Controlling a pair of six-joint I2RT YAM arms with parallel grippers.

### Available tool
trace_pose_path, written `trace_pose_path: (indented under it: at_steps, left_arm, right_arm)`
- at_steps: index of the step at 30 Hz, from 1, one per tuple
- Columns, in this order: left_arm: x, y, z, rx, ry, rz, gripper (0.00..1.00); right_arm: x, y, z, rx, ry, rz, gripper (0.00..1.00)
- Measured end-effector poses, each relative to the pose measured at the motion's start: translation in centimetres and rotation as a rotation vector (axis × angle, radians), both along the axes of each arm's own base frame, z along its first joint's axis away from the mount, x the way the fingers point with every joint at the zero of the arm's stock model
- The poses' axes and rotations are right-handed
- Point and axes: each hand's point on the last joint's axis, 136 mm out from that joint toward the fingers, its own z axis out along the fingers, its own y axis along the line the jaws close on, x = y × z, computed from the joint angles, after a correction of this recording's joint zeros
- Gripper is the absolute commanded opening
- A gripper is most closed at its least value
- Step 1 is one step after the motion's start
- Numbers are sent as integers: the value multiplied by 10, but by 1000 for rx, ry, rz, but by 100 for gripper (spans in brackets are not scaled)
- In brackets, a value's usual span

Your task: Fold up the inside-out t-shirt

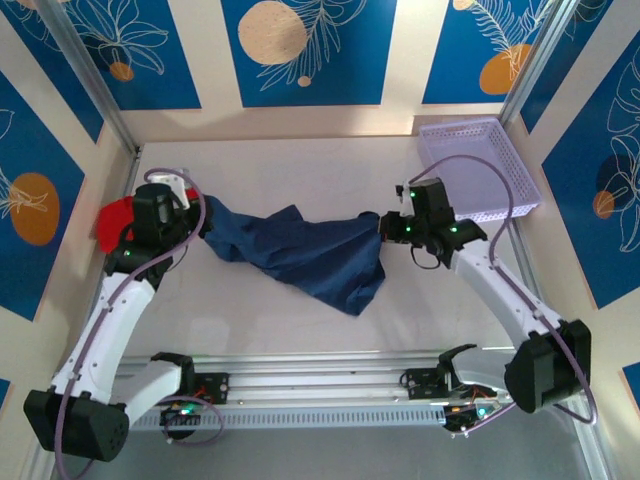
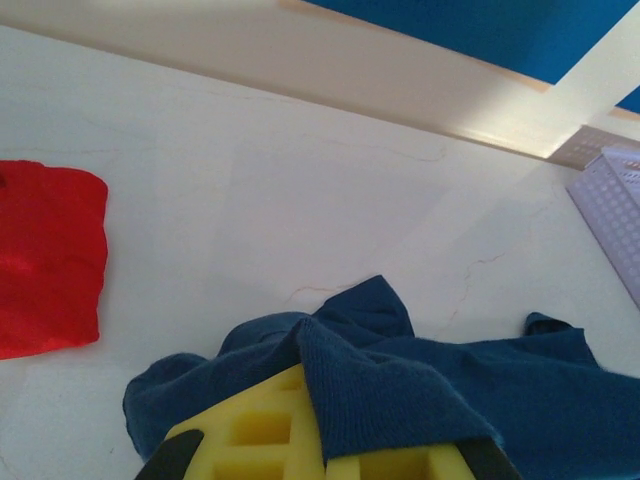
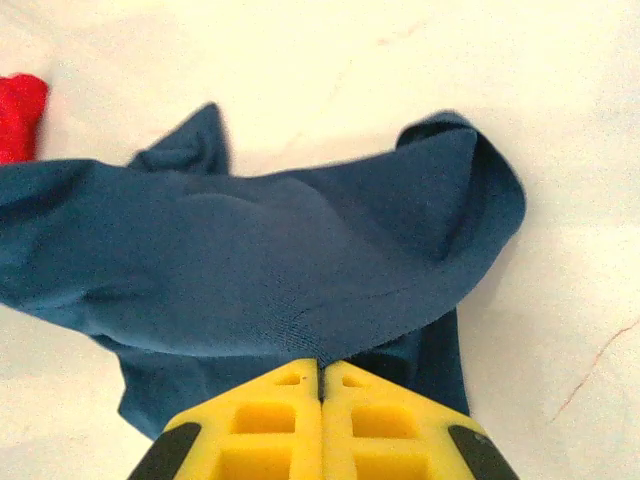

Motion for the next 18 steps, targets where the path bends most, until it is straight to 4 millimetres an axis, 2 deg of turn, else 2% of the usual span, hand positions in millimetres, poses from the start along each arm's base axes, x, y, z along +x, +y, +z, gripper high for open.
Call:
trace_pose_path:
  at_steps: [2, 5, 6, 8, 10, 12, 14, 17, 18]
  left_arm:
    - [-5, -1, 7, -12, -19, -7, 0]
    - [-11, 0, 17, -19, -48, -8, 0]
    - [-13, 0, 19, -20, -56, -8, 0]
    - [-13, 0, 20, -21, -59, -8, 0]
    - [-11, 0, 17, -21, -48, -7, 0]
    - [-8, -1, 12, -25, -30, -4, 0]
    - [-6, -1, 7, -28, -14, -1, 0]
    - [-5, -1, 5, -28, -6, -1, 0]
    - [-4, -1, 4, -28, -5, -1, 0]
  right_arm:
    - [-2, -6, 28, 6, -56, -5, 0]
    - [-2, -16, 58, 13, -122, -21, 0]
    - [0, -18, 64, 15, -136, -28, 0]
    - [7, -18, 60, 19, -120, -26, 0]
    - [19, -13, 41, 21, -68, -14, 2]
    - [38, -3, 10, 19, 15, 6, 5]
    - [62, 5, -35, 7, 122, 13, 10]
    - [82, 3, -97, -21, 263, -3, 20]
    - [84, 0, -109, -29, 290, -8, 24]
